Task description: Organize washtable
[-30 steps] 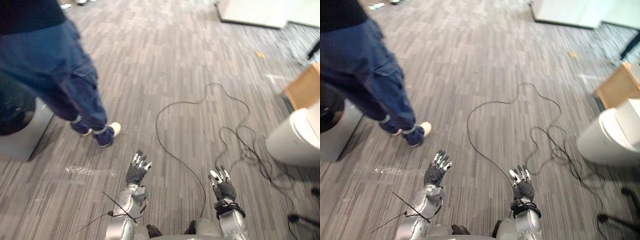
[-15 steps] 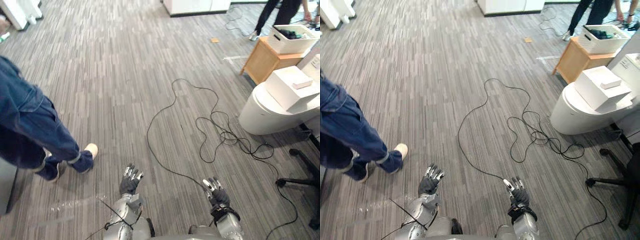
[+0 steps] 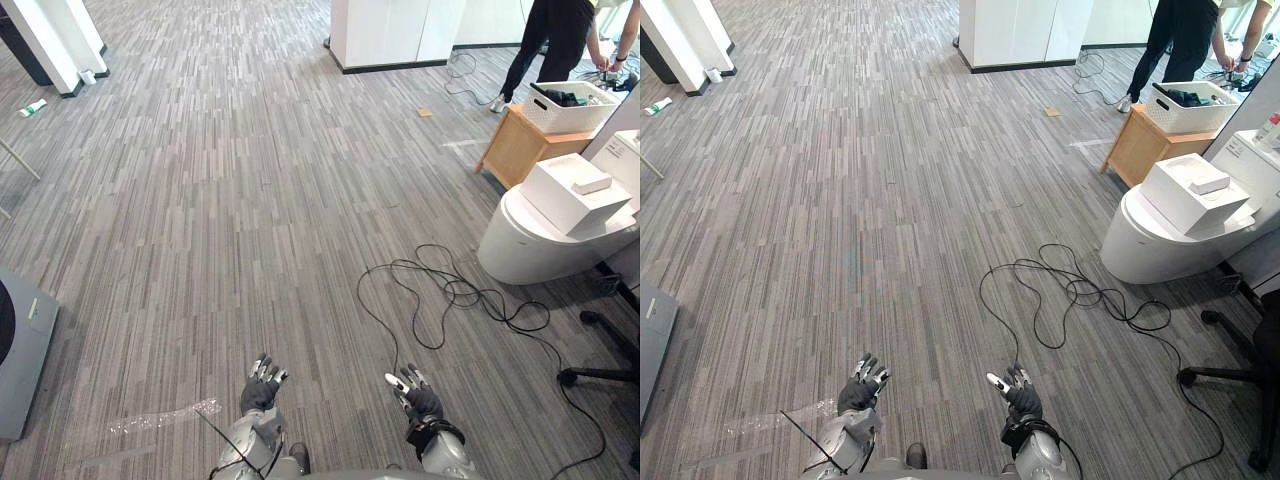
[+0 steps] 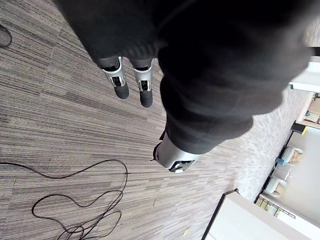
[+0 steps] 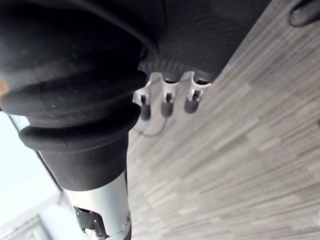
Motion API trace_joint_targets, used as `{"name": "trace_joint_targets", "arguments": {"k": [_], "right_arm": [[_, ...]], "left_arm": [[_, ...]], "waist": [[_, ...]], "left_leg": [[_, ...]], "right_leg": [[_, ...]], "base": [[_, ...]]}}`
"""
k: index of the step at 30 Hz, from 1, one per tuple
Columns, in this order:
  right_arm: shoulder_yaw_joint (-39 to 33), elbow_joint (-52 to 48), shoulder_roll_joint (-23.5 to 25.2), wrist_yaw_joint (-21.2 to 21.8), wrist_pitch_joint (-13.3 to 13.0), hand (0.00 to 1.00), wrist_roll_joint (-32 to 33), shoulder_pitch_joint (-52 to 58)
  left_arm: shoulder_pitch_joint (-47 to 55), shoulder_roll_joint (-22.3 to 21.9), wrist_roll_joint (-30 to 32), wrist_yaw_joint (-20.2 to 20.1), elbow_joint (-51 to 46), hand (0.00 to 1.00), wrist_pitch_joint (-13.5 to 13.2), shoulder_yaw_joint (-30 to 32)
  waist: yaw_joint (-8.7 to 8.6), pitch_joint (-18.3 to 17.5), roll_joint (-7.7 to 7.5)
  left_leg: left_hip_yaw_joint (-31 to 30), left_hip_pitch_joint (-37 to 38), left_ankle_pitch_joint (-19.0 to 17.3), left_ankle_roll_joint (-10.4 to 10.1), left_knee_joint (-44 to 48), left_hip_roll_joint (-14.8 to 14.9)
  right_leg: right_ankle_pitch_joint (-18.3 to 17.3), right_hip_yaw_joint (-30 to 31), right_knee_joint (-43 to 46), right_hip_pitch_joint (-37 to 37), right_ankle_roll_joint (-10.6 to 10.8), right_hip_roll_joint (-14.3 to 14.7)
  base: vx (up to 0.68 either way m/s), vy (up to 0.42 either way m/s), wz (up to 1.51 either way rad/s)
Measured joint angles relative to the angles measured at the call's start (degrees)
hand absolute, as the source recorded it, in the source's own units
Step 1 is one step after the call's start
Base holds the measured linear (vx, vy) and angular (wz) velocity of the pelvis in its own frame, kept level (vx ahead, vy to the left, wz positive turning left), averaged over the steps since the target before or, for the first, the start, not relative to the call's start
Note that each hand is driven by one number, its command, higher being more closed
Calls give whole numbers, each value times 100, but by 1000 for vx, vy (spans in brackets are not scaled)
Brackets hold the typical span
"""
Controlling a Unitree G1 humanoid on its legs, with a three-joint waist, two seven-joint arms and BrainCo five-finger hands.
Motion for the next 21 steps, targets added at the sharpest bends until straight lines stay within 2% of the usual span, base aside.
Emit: {"name": "trace_joint_targets", "arguments": {"k": [5,7,11,14,21], "right_arm": [[-390,-4,-60,57,-55,0,19,39],[-521,3,-192,116,-123,0,35,35],[-835,654,-314,156,-200,0,20,-152],[-863,1038,-291,189,-221,0,19,-68],[-826,1377,-187,268,-228,0,-78,-33]], "left_arm": [[-253,198,59,-158,6,0,-14,8],[-382,275,115,-291,105,0,-109,15],[-701,365,397,-553,1079,0,-221,90],[-669,362,575,-627,1607,0,-227,156],[-495,338,788,-602,2108,0,-235,321]], "waist": [[-18,3,-41],[-27,12,-26],[-163,49,-12],[-186,99,-49],[-155,169,-49]], "left_leg": [[61,344,241,-26,-432,-5],[96,468,347,-41,-624,-4],[122,800,653,-48,-1123,-15],[124,968,814,-72,-1425,-24],[63,900,799,-72,-1454,-88]], "right_leg": [[6,43,30,110,1,19],[4,130,83,103,-1,34],[-30,164,233,116,-33,66],[-148,163,344,99,-18,75],[-177,192,329,87,17,32]], "base": [[-22,-17,-4],[-80,-26,-11],[-94,-17,-4],[-88,-8,2],[-53,23,8]]}}
